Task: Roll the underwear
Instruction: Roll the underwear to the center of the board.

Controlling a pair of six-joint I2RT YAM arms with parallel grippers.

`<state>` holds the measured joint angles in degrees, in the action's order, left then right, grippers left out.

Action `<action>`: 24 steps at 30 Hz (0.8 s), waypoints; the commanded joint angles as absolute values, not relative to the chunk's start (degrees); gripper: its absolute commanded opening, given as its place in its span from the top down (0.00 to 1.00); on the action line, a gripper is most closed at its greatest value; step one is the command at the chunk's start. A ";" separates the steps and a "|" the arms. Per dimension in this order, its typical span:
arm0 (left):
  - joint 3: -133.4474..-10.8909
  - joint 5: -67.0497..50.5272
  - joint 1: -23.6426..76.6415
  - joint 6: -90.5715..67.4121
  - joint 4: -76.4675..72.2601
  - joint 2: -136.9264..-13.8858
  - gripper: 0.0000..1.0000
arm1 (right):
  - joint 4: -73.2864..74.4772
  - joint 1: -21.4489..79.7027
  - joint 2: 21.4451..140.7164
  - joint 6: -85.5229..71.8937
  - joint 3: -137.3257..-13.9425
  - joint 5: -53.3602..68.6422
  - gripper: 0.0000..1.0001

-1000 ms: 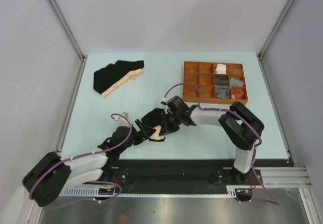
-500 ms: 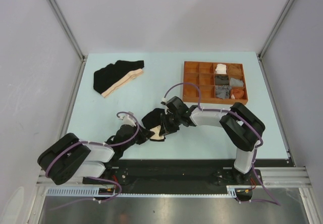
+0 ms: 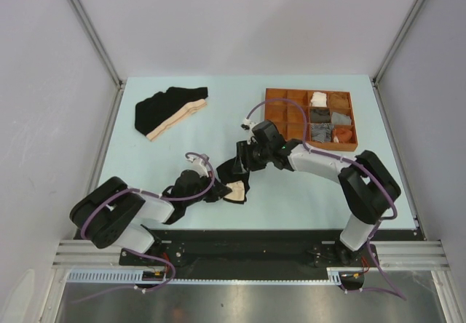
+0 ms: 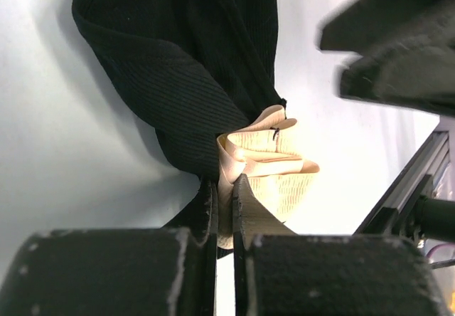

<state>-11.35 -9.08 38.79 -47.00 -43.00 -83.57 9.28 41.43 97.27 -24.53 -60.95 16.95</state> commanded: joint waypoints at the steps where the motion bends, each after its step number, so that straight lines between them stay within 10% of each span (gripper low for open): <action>1: -9.67 -13.54 39.55 -40.96 -29.88 -86.84 1.00 | 2.47 41.57 102.30 -21.62 -64.86 20.29 0.47; 24: -8.97 -12.22 39.64 -41.57 -29.62 -86.31 1.00 | 3.42 45.70 117.95 -18.28 -77.16 20.66 0.55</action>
